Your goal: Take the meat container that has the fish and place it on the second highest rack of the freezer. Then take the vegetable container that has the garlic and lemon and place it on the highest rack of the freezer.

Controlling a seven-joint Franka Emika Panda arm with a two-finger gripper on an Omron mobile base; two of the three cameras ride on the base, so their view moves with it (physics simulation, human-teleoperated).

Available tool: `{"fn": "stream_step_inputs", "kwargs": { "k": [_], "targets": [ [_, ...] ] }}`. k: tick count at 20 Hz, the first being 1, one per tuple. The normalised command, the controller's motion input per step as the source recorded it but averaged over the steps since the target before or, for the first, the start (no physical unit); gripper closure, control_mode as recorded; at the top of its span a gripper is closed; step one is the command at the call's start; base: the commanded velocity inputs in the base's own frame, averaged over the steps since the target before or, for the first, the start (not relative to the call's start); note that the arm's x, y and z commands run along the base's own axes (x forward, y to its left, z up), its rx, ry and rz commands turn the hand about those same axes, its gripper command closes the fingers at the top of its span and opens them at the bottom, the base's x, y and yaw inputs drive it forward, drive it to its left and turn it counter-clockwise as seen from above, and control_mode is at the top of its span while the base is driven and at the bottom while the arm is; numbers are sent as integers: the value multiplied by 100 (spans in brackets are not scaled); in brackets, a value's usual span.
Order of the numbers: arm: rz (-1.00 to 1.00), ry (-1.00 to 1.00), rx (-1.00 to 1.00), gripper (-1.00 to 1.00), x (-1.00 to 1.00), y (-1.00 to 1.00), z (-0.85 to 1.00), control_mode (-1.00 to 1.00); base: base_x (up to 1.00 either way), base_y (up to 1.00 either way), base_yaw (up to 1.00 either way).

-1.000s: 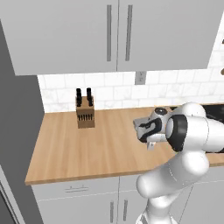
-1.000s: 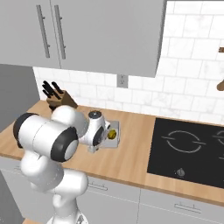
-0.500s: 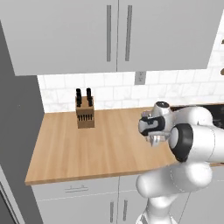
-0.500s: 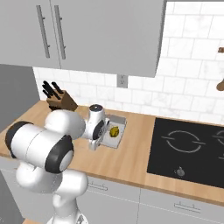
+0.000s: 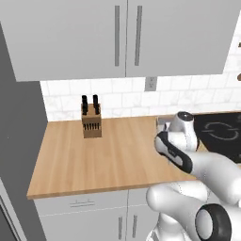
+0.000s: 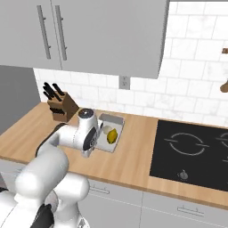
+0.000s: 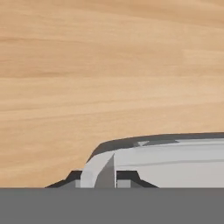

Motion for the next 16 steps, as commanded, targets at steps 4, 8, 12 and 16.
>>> {"fn": "stream_step_inputs", "kwargs": {
  "k": [4, 8, 12, 16],
  "targets": [
    [3, 3, -5, 100, -97, 14, 63, -100, 0, 0, 0],
    [0, 1, -6, 100, -100, 1, 100, -100, 0, 0, 0],
    [0, 10, -3, 100, -100, 11, 93, -100, 0, 0, 0],
    [0, 12, -4, 100, -100, 29, 90, -100, 0, 0, 0]
  ]
}}
